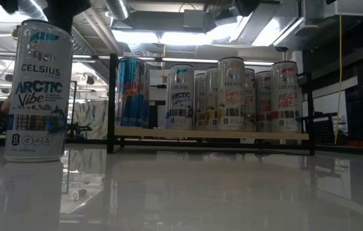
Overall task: Place canned beverage on shelf
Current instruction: Put the white-blue soda can on the shelf aligned with the other white-blue soda can
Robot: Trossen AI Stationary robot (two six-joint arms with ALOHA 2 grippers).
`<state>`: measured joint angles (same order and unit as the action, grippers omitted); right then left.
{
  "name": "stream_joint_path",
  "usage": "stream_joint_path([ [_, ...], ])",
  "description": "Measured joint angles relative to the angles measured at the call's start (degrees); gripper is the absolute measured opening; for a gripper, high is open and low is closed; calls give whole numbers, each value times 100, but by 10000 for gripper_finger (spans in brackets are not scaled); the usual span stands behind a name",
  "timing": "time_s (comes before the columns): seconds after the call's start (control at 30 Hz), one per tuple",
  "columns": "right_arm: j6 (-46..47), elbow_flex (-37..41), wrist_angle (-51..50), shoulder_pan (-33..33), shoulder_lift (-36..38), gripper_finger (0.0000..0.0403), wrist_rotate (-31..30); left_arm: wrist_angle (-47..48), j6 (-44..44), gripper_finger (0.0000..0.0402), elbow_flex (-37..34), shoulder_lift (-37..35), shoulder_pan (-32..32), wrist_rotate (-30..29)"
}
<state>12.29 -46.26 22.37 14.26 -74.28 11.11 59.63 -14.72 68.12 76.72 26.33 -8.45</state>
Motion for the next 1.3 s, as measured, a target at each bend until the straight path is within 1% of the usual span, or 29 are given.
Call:
stream_joint_path([
  [0.2,16,0,71,2,0,376,-4,236,-454,350,2,-492,11,77],
  [0.3,142,-8,197,2,0,376,-255,439,-684,350,2,-731,57,104],
  [0.4,74,-216,136,2,-29,376,-441,618,-908,350,2,-947,133,10],
  [0.5,-241,-685,-42,-2,-206,376,-455,663,-1160,350,2,-1161,212,-127],
  [0.57,-507,-1186,-568,-2,-435,376,-462,663,-1265,350,2,-1258,261,-242],
  [0.67,-931,-2200,-1753,-2,-962,376,-572,684,-1373,350,2,-1352,347,-388],
  [0.8,-1531,-3731,-3257,-2,-1881,376,-800,687,-1377,350,2,-1380,458,-436],
  [0.97,-2200,-5527,-4552,-2,-3078,376,-804,698,-1615,350,2,-1378,555,-467],
  [1.07,-2461,-6405,-5012,-2,-3691,376,-800,755,-1815,350,2,-1378,630,-496],
  [1.13,-2568,-6865,-5065,-4,-4053,376,-798,776,-1914,350,2,-1378,712,-542],
  [1.23,-2629,-7334,-5120,-14,-4471,376,-699,834,-2046,350,2,-1378,855,-719],
  [1.3,-2629,-7514,-5090,-47,-4668,376,-606,904,-2150,350,2,-1377,953,-782],
])
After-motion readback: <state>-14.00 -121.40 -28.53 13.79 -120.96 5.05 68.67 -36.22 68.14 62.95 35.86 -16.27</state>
